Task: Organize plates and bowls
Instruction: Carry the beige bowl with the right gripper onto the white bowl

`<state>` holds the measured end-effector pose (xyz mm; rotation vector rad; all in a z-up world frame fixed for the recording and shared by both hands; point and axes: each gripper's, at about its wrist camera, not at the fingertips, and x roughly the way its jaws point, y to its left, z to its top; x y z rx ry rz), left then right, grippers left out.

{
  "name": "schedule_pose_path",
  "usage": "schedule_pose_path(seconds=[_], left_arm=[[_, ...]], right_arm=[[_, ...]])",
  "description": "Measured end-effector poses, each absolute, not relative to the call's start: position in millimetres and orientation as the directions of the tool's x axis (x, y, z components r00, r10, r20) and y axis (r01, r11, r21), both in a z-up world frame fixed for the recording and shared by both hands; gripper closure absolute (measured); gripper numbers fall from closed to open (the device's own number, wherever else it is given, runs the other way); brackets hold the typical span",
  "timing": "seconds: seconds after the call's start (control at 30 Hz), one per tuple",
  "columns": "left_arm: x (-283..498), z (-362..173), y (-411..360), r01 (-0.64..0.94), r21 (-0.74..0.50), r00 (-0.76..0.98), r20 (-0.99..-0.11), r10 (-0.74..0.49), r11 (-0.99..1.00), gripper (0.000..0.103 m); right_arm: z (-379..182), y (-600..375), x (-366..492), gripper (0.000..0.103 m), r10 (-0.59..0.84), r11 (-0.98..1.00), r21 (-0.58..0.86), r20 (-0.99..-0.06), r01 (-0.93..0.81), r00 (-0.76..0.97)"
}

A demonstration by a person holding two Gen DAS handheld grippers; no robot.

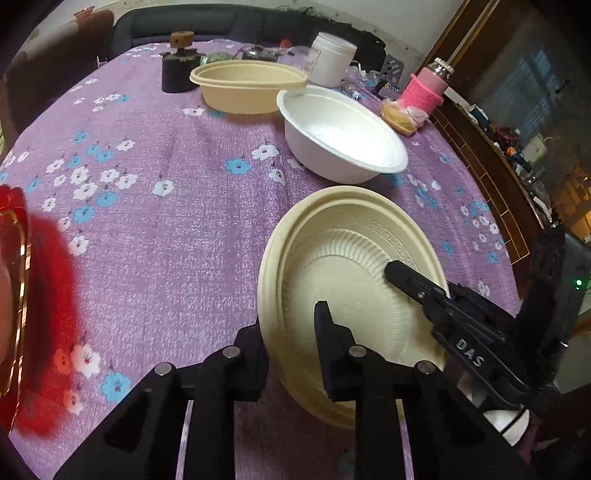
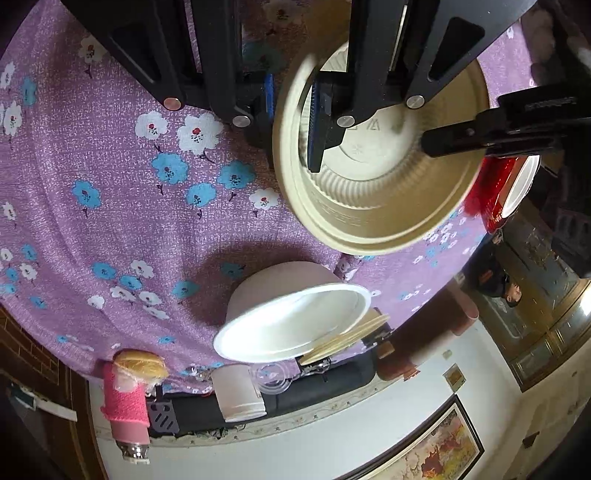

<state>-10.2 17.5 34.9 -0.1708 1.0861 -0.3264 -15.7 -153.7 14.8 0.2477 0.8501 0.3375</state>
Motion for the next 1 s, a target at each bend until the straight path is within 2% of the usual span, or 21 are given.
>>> schedule_pose_path(seconds=[0.23, 0.37, 0.7, 1.0], left_arm=[[-34.9, 62.9, 58.6, 0.153, -0.298, 0.491, -0.805, -0.334, 0.942, 0.082], [-48.1, 80.5, 99.7, 0.101, -0.286, 0.549, -0.783, -0.293, 0.953, 0.081], [-63.3, 97.1, 224.0, -0.099, -0.279, 0.624, -0.765, -0.159, 0.955, 0.081], [-56.0, 88.0, 288.2, -0.215, -0.230, 0.621, -0.782, -0.049, 0.949, 0.080]], right_arm=[[43.3, -123.9, -30.1, 0.088, 0.432, 0.895, 0.388, -0.630, -0.221, 0.645], [60.8, -81.7, -30.9, 0.087, 0.443, 0.894, 0.352, -0.619, -0.276, 0.648], [83.8, 57.4, -18.7, 0.086, 0.508, 0.850, 0.255, -0.633, -0.462, 0.584], [81.9, 141.8, -3.9, 0.084, 0.492, 0.829, 0.167, -0.671, -0.533, 0.555]])
